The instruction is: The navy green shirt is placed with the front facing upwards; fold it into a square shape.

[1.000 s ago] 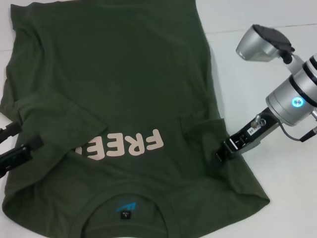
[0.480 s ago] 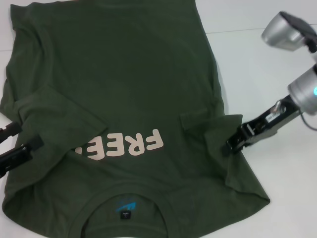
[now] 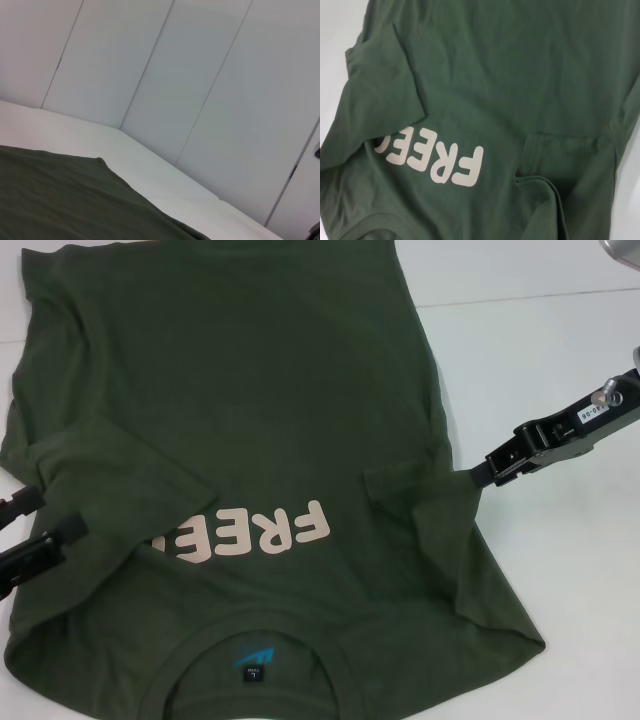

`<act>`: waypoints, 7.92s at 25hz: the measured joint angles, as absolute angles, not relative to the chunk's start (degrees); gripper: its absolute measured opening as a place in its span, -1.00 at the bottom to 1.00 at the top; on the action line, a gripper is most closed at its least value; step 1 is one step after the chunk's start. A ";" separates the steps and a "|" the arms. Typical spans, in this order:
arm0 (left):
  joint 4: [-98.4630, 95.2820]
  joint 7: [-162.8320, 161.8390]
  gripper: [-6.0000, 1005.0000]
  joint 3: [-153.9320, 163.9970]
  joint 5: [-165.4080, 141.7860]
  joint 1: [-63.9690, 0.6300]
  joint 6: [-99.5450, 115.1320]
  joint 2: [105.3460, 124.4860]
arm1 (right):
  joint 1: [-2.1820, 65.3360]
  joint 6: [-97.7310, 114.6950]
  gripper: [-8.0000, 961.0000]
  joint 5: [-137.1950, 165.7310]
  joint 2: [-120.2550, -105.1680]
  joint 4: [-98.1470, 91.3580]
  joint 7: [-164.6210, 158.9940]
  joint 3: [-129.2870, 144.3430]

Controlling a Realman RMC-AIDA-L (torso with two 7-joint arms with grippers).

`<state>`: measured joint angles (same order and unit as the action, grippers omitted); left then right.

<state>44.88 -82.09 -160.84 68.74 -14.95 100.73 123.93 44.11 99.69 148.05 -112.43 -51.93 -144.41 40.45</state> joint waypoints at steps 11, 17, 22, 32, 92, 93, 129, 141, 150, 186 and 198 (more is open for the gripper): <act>44.82 -82.09 0.77 -160.84 68.74 -14.94 100.66 123.93 | 44.60 94.94 -0.44 148.14 -113.29 -47.57 -144.24 42.07; 44.82 -82.09 0.77 -160.84 68.73 -14.94 100.70 123.93 | 44.47 94.50 -0.48 147.15 -114.02 -48.93 -143.96 42.21; 44.82 -82.09 0.77 -160.84 68.72 -14.89 100.62 123.93 | 44.43 94.59 -0.52 146.57 -115.04 -50.03 -143.72 43.74; 44.82 -81.98 0.77 -160.84 68.73 -15.09 100.23 123.93 | 45.55 95.18 -0.92 144.73 -115.53 -50.18 -144.09 44.33; 46.46 -86.08 0.76 -161.96 67.88 -12.50 111.08 122.63 | 25.78 100.96 0.79 116.04 -119.49 -58.65 -92.51 35.91; 46.91 -85.96 0.76 -161.68 67.47 -11.85 111.37 122.63 | 24.85 101.55 0.79 116.97 -119.43 -59.46 -92.59 36.13; 55.72 -138.76 0.55 -164.80 42.82 -14.22 107.38 119.02 | 22.39 109.16 0.78 124.13 -115.35 -57.48 -100.92 28.53; 51.74 -144.30 0.52 -164.79 41.00 -15.44 97.48 118.98 | 22.39 108.49 0.78 123.74 -115.57 -57.48 -100.58 27.95; 50.72 -145.36 0.48 -164.67 40.56 -15.64 95.77 118.78 | 22.50 108.53 0.78 123.74 -115.61 -57.32 -100.47 26.80; 46.97 -144.82 0.44 -163.13 40.53 -17.02 94.17 119.41 | 22.48 108.59 0.78 123.75 -115.57 -56.86 -100.20 26.72; 46.27 -144.49 0.37 -162.98 40.23 -17.58 93.94 119.28 | 22.68 108.45 0.78 123.61 -115.49 -56.75 -100.06 26.53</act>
<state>46.27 -144.49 -162.98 40.23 -17.58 93.94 119.28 22.68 108.45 123.62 -115.49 -56.75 -100.06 26.53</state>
